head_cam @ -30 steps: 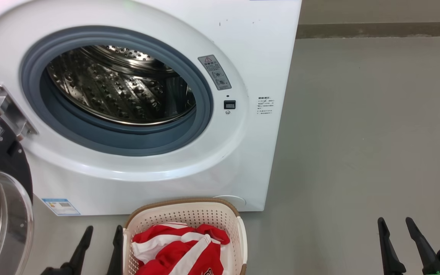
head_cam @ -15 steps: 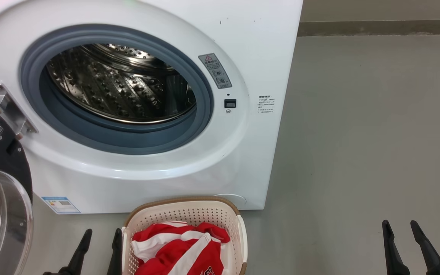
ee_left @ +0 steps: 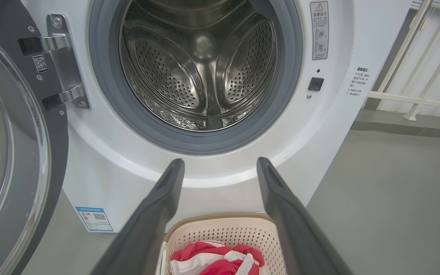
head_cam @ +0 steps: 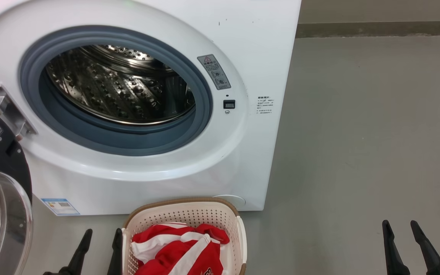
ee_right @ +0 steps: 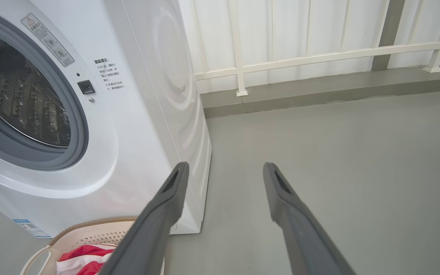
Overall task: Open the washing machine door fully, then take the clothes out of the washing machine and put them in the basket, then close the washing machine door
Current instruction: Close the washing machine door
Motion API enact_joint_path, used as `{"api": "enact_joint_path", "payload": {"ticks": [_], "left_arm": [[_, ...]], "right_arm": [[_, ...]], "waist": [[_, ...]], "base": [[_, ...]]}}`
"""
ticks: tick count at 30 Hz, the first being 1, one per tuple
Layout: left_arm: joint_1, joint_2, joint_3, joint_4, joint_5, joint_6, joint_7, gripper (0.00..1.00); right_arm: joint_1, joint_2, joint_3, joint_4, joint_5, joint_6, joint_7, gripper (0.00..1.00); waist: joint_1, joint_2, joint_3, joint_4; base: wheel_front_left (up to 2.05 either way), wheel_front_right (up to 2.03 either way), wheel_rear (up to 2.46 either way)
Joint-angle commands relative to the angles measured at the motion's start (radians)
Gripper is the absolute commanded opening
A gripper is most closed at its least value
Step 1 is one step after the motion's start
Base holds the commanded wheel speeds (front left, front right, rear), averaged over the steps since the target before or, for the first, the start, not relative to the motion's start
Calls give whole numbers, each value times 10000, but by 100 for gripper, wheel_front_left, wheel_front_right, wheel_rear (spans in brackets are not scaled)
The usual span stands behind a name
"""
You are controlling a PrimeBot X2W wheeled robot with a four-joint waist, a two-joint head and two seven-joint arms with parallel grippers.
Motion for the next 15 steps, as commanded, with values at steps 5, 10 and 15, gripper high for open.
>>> {"api": "enact_joint_path", "payload": {"ticks": [5, 10, 15], "left_arm": [[-199, 28, 295, -248, -11, -56, -122, 100], [-164, 28, 262, -292, 4, -56, -122, 100], [-128, 27, 237, -333, 16, -56, -122, 100]], "right_arm": [[-172, -173, 238, -228, -83, 63, -65, 100], [-141, -168, 253, -214, -78, 63, -65, 100], [-123, -162, 274, -226, -72, 63, -65, 100]], "waist": [[0, 0, -49, 8], [0, 0, -90, 15], [0, 0, -119, 4]], "base": [[0, 0, 0], [0, 0, 0], [-13, 13, 0]]}}
